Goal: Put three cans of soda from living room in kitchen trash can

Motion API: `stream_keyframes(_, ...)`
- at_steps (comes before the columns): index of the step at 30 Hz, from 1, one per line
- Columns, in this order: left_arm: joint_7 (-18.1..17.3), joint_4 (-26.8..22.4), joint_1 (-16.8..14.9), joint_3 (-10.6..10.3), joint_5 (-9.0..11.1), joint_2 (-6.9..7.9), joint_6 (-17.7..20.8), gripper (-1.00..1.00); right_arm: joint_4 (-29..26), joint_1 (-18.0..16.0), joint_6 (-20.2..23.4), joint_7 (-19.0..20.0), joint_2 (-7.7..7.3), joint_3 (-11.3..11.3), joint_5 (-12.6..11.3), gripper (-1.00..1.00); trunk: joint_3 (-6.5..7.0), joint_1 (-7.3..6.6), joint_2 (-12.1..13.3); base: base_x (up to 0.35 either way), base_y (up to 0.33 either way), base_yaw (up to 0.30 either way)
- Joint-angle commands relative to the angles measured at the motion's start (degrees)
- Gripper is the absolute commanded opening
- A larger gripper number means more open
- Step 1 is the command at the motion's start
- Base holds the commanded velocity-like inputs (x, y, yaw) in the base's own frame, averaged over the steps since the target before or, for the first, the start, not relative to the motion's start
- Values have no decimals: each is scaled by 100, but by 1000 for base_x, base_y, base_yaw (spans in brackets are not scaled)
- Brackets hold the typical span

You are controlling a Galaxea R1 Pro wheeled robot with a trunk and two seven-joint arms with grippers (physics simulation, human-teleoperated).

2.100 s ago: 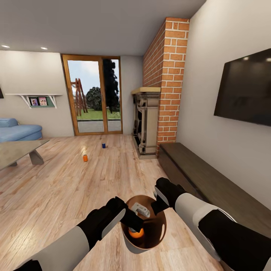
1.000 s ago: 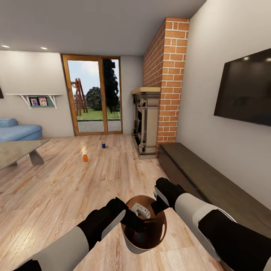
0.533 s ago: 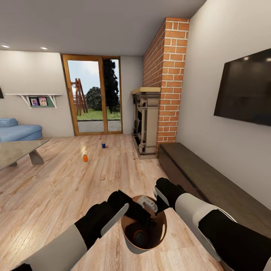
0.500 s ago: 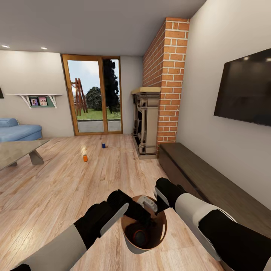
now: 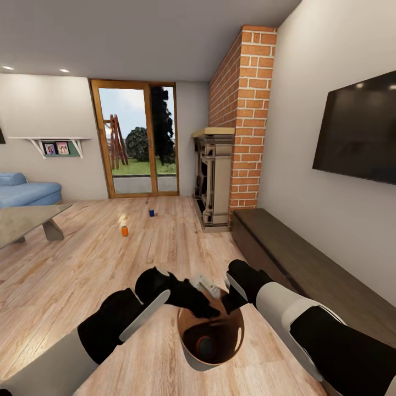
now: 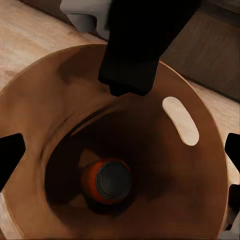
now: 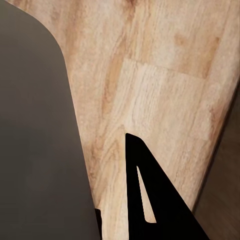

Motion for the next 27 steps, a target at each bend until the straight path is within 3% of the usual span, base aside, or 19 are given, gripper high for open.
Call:
stream_keyframes(1,0,-71,0,2,8,52,0,100,-3,-2,3,1,1,-44,-94,-100,1,0,0,0,0,0)
stream_keyframes(8,0,-608,0,44,184,637,0,100,-3,-2,3,1,1,-39,-91,-100,1,0,0,0,0,0)
stream_keyframes(9,0,-740,0,142,250,846,0,100,-3,-2,3,1,1,-39,-92,-100,1,0,0,0,0,0)
stream_keyframes(11,-5,-841,0,371,337,1054,0,100,-3,-2,3,1,0,-41,-91,-100,1,0,0,0,0,0)
stream_keyframes(15,-82,-946,6,1057,532,1413,0,100,-3,-2,3,1,0,-42,-90,-100,1,0,0,0,0,0)
stream_keyframes(16,-220,-973,27,1369,585,1568,0,100,-3,-2,3,1,0,-42,-89,-100,1,0,0,0,0,0)
stream_keyframes(18,-563,-998,110,1751,630,1728,0,100,-3,-2,1,1,0,-41,-89,-100,1,0,0,0,0,0)
stream_keyframes(22,-1162,-1011,218,2444,653,1840,0,100,-3,-2,-3,1,-4,-43,-89,-100,1,0,0,0,0,0)
stream_keyframes(23,-1453,-1013,291,2930,658,1875,0,100,-3,0,-6,1,-9,-44,-89,-100,1,0,0,0,0,0)
stream_keyframes(27,-1960,-1008,516,3969,657,1900,0,100,-7,4,-11,1,-17,-44,-89,-100,1,0,0,0,0,0)
